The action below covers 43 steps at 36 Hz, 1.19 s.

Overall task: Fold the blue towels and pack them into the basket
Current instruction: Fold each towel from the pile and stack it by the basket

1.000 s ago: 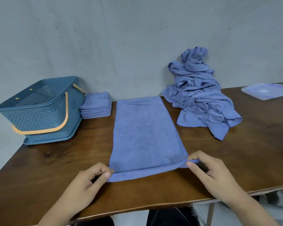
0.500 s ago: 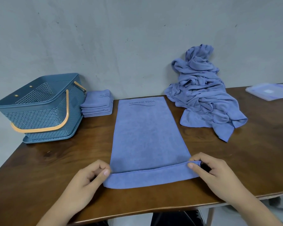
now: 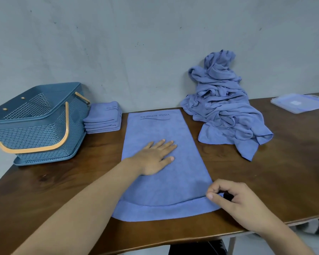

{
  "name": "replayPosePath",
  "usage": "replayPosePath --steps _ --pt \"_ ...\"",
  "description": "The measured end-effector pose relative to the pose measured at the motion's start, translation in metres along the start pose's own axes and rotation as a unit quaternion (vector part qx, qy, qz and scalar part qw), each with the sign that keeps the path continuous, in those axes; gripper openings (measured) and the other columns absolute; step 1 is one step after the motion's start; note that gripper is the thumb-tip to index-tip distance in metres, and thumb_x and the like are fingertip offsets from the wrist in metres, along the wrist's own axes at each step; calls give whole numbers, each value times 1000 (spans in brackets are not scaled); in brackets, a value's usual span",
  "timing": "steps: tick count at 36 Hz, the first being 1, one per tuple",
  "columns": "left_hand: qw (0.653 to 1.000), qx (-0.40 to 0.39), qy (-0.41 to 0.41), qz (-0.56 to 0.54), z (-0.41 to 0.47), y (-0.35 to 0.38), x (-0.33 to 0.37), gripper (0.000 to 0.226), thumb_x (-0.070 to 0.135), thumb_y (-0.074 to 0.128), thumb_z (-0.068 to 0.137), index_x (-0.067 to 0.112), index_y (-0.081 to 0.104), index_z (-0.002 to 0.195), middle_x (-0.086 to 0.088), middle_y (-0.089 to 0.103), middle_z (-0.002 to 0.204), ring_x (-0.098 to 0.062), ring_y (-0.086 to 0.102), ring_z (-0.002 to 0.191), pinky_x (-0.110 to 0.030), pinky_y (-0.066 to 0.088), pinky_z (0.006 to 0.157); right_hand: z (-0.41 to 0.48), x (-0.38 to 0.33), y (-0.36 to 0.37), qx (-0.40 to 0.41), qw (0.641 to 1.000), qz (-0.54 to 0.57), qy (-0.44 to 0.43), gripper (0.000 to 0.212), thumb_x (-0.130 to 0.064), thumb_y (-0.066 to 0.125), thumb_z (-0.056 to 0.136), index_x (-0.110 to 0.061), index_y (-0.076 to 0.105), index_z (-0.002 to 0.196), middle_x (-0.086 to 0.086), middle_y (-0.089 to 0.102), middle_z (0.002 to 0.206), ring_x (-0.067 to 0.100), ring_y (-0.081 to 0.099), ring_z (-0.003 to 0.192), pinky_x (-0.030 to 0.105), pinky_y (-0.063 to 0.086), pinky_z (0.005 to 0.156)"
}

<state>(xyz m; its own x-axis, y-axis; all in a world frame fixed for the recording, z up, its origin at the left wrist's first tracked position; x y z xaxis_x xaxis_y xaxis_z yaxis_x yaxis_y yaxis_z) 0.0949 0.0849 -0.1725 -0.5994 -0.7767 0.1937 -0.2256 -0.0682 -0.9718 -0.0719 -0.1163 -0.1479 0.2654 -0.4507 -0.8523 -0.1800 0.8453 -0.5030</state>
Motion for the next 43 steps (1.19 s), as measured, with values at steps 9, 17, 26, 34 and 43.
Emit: replayPosePath --steps 9,17,26,34,43 --pt "1000 0 4 4 3 5 -2 71 73 21 107 46 -2 169 24 -9 176 -1 -16 160 -42 -6 133 1 0 -1 -6 1000 -11 2 13 -40 69 98 -30 76 95 -4 74 92 16 68 90 18 44 82" --pt "998 27 55 -10 -20 14 24 70 74 22 106 46 4 169 24 -4 176 1 -14 160 -42 -5 133 -1 7 -1 -7 999 29 24 13 -37 70 100 -29 80 104 -2 78 100 15 73 97 17 50 87" --pt "985 43 57 -155 -71 -7 33 53 64 33 110 44 47 157 30 39 163 11 22 153 -27 18 130 0 16 -5 40 999 11 20 36 -66 67 93 -39 78 113 -9 77 109 11 72 103 19 51 89" --pt "954 15 -22 -298 -158 0 -7 38 68 63 98 35 75 113 4 71 97 -7 62 84 -32 54 82 3 21 -4 44 999 -9 14 34 -65 62 98 -40 75 116 -14 77 113 5 71 109 11 46 92" --pt "961 -41 -52 -269 -198 19 -21 46 68 74 89 25 63 80 7 45 68 -11 39 64 -33 33 61 5 22 -3 43 998 -22 27 24 -55 62 101 -40 75 116 -16 76 114 3 69 113 29 49 95"
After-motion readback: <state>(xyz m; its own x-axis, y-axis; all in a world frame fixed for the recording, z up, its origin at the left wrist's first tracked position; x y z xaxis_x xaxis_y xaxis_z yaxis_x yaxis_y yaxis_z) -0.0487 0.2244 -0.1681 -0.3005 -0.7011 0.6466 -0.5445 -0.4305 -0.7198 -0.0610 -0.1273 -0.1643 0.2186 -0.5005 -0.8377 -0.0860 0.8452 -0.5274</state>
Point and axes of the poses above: each hand's wrist, its own z-axis towards the middle knuckle, its own y-axis out of the palm, x = y × z, the point moved 10 cm from there along z, towards the middle knuckle
